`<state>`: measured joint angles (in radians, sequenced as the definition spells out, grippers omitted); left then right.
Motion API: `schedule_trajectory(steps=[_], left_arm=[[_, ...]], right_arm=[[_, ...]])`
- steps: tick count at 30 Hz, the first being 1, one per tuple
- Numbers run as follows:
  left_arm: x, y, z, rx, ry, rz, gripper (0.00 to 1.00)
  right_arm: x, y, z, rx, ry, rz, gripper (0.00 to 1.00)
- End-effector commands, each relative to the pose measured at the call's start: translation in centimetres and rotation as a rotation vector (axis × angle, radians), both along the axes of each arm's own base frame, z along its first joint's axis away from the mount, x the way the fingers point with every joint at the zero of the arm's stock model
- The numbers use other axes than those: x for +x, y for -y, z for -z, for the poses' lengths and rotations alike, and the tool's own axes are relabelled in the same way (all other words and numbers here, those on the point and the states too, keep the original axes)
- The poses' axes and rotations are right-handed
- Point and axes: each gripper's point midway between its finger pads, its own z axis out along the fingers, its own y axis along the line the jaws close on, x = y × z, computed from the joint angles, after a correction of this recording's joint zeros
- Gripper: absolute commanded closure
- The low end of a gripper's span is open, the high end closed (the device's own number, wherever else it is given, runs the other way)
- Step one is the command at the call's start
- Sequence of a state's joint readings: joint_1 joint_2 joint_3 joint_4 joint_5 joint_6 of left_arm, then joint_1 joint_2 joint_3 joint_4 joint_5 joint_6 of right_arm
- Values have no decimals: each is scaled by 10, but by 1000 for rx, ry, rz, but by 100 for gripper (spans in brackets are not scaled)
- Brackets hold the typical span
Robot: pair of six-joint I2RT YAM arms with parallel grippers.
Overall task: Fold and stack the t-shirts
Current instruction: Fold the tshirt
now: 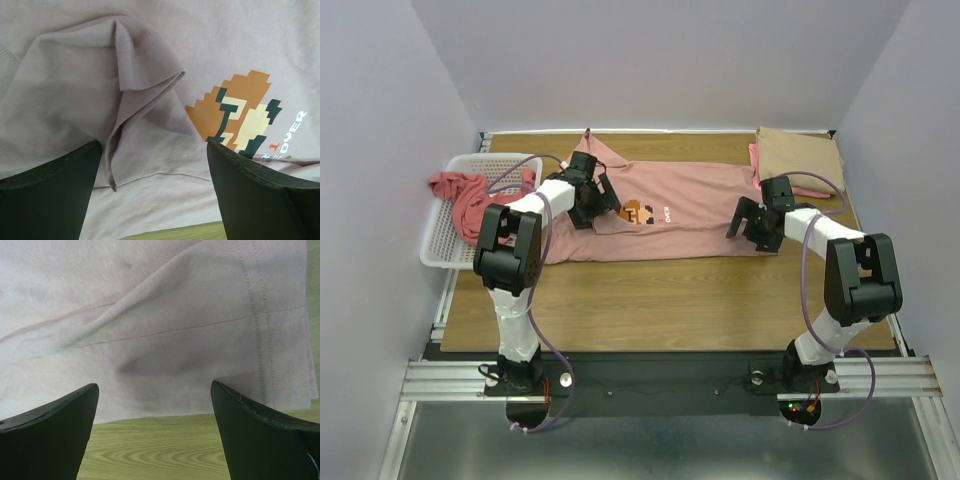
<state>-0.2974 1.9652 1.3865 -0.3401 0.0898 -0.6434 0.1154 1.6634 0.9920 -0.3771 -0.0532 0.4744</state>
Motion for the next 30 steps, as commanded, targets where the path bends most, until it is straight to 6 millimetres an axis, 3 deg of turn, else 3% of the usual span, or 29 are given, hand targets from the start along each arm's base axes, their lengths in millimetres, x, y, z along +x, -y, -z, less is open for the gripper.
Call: schedule_trajectory(steps=[1, 12, 17, 18, 20, 21, 22, 23, 24, 25, 30], left_arm=[[17, 16, -12, -40, 44, 35, 2], [47, 43, -25, -117, 69, 79, 2], [42, 35, -26, -76, 42, 54, 2], [31, 27, -14, -45, 9, 41, 2], [17, 17, -18, -19, 10, 18, 2], [-1, 7, 1, 10, -23, -2, 2], [-9, 2, -8, 12, -1, -12, 2], [-18, -4, -5, 23, -6, -26, 1], [-41, -13, 13, 45, -57, -37, 2], [-44, -16, 8, 43, -28, -48, 1], [-93, -30, 47, 59, -122, -57, 2]], right_arm=[[6, 6, 4, -30, 17, 11, 0], [7, 7, 11, -40, 0, 12, 0], [6, 9, 11, -51, 1, 10, 0], [5, 9, 12, -50, -2, 10, 0], [4, 9, 13, -51, -7, 9, 0], [4, 13, 14, -70, -8, 25, 0], [3, 14, 16, -72, -12, 27, 0], [-1, 14, 20, -70, -25, 33, 0], [-3, 14, 22, -71, -31, 38, 0], [-6, 15, 23, -70, -36, 52, 0], [-38, 23, 34, -93, -75, 75, 0]])
